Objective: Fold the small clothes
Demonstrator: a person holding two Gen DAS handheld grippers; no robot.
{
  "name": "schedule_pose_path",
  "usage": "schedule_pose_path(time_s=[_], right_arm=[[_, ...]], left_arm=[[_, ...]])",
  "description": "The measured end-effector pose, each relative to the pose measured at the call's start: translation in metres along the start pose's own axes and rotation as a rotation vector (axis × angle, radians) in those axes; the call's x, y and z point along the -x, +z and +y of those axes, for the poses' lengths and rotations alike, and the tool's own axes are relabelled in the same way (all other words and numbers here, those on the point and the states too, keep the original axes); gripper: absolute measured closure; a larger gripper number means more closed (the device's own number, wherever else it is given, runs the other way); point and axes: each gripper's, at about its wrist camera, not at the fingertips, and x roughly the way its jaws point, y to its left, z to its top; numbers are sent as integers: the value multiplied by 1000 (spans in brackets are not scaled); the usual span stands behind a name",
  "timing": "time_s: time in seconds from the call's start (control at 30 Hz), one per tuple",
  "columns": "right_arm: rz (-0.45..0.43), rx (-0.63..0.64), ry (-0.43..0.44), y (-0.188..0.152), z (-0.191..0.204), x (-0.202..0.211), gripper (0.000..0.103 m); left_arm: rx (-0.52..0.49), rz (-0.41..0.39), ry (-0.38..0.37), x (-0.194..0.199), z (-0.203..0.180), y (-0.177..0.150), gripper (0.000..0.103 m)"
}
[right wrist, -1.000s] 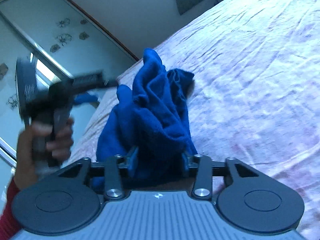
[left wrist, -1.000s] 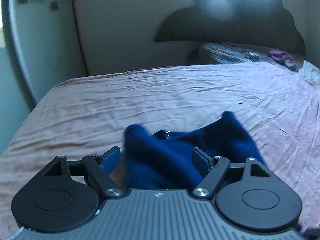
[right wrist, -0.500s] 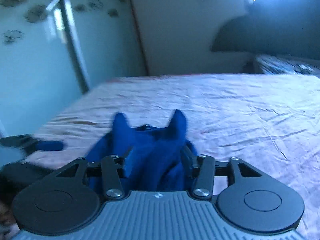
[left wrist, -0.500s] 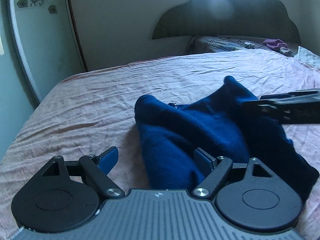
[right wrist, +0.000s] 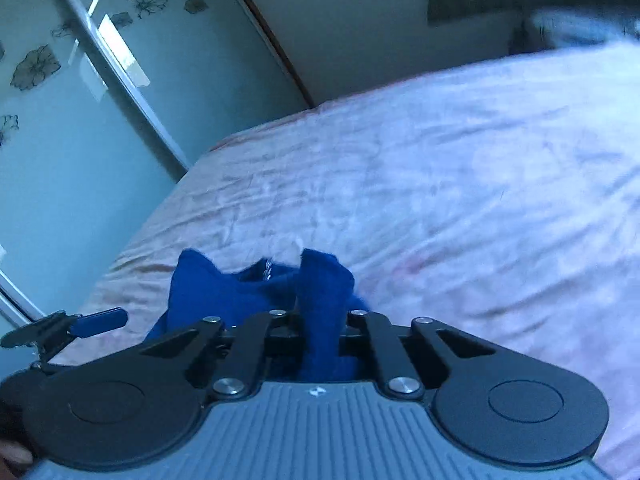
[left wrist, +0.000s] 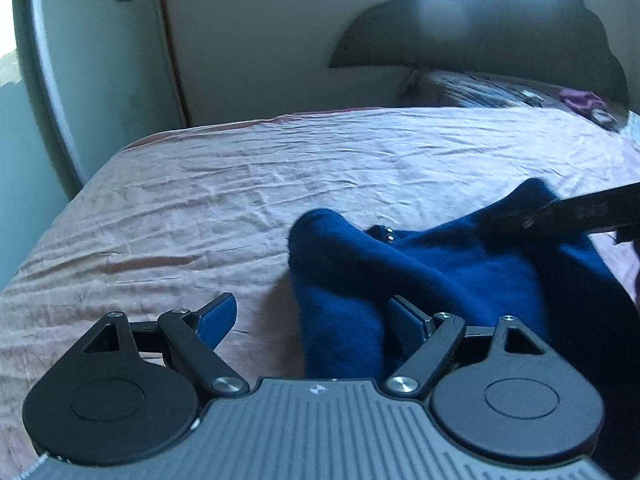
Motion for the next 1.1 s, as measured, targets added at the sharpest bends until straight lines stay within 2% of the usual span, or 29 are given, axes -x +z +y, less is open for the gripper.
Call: schedule_pose_path(time_s=[0.07, 0.13, 0.23, 0.3, 0.37, 0.4, 0.5, 0.6, 0.67, 0.73, 0.8, 0.87, 0.93, 1.0, 1.03, 1.1], right_arm=[[-78, -7, -10, 3, -2, 9, 95], [-108, 5, -57, 5, -4, 9, 95], [0, 77, -150, 0, 0, -10, 90], [-10, 98, -240, -4, 3, -7, 73], [-104, 79, -307, -6, 4, 16, 45], [-143, 75, -305, -8, 6, 28, 42], [-187, 106, -198, -19, 23, 66, 42], [-146, 150, -59, -41, 43, 92, 41], [-120, 167, -3, -59, 52, 102, 41], [-104, 170, -18, -76, 54, 110, 41], [-65, 163, -87, -93, 49, 112, 41], [-4, 160, -147, -107, 40, 108, 41], [1, 107, -119, -117, 28, 115, 41], [-18, 32, -32, -124, 19, 127, 42], [-23, 12, -9, -127, 18, 131, 45], [-31, 5, -1, -132, 19, 136, 71]], left_arm=[[16, 8, 8, -4, 1, 2, 18], [22, 11, 10, -5, 1, 3, 18], [-19, 5, 31, -5, -4, 2, 17], [-21, 6, 42, -2, -3, -1, 17], [-23, 0, 27, 6, -1, -3, 17], [-21, -2, 21, 10, 0, -5, 17], [-8, -9, -5, 25, 2, -11, 16], [9, -5, -43, 41, -1, -22, 16], [-12, 5, -78, 51, -6, -32, 14], [-70, 12, -93, 57, -15, -45, 10], [-143, 15, -73, 60, -22, -60, 9], [-161, 18, -53, 63, -21, -70, 9], [-120, 27, -67, 70, -14, -72, 10], [-72, 26, -77, 80, -7, -72, 10], [-60, 23, -83, 84, -5, -73, 10], [-63, 21, -95, 91, -6, -76, 10]])
